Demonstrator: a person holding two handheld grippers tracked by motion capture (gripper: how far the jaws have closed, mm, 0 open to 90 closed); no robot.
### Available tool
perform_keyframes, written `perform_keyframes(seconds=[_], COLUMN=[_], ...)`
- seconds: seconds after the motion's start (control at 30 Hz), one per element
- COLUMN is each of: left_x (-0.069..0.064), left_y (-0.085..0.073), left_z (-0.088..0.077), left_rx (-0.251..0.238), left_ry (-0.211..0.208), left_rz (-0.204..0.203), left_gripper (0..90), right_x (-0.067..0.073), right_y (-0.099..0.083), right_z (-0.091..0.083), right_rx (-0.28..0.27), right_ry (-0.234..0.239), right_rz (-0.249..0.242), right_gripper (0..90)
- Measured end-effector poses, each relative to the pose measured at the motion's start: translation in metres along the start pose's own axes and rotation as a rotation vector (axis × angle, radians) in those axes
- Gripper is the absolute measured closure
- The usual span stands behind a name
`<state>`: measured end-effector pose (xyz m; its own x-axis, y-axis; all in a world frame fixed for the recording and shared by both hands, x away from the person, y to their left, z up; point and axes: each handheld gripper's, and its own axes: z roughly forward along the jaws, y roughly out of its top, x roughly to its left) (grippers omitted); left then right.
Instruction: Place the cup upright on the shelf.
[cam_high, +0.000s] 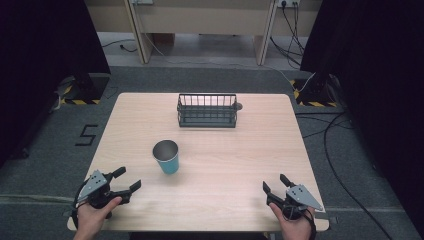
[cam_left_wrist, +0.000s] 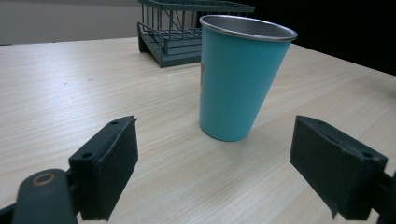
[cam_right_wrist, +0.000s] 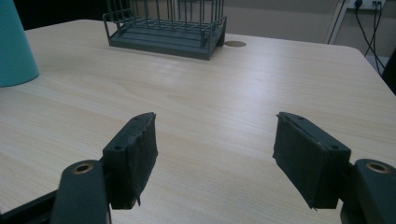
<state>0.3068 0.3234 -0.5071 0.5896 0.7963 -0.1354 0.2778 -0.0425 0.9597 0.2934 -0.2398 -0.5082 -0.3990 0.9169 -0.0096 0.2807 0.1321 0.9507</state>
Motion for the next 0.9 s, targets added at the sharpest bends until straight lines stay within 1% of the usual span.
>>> perform_keyframes(seconds=[0.1, 0.27, 0.4, 0.47, 0.5, 0.6, 0.67, 0.7, 0.9], left_x=[-0.001, -0.003, -0.006, -0.006, -0.008, -0.01, -0.011, -0.011, -0.011], left_y=[0.0, 0.001, 0.004, 0.005, 0.006, 0.01, 0.011, 0.013, 0.017], left_z=[0.001, 0.002, 0.006, 0.007, 0.008, 0.01, 0.011, 0.012, 0.016], left_rx=[-0.003, -0.005, -0.011, -0.009, -0.011, -0.008, -0.009, -0.013, -0.001], left_ry=[-0.008, -0.016, -0.033, -0.034, -0.031, -0.03, -0.028, -0.034, -0.039], left_rz=[-0.002, 0.011, 0.005, 0.007, -0.008, 0.0, -0.001, -0.008, 0.01], left_gripper=[14.7, 14.7, 14.6, 14.6, 14.6, 14.6, 14.6, 14.6, 14.6], right_x=[0.0, 0.0, 0.0, -0.001, -0.001, -0.002, -0.002, -0.002, -0.003], right_y=[0.0, 0.0, 0.001, 0.001, 0.0, 0.0, 0.0, 0.0, 0.0], right_z=[-0.001, -0.002, -0.001, -0.001, -0.001, -0.001, -0.001, -0.002, -0.003], right_rx=[0.0, -0.008, -0.012, -0.012, -0.012, -0.014, -0.015, -0.016, -0.017], right_ry=[-0.001, -0.003, -0.006, -0.005, -0.006, -0.011, -0.011, -0.013, -0.013], right_rz=[0.003, 0.007, 0.008, 0.01, 0.009, 0.011, 0.011, 0.014, 0.013], right_gripper=[30.6, 30.6, 30.7, 30.6, 30.7, 30.7, 30.7, 30.7, 31.0])
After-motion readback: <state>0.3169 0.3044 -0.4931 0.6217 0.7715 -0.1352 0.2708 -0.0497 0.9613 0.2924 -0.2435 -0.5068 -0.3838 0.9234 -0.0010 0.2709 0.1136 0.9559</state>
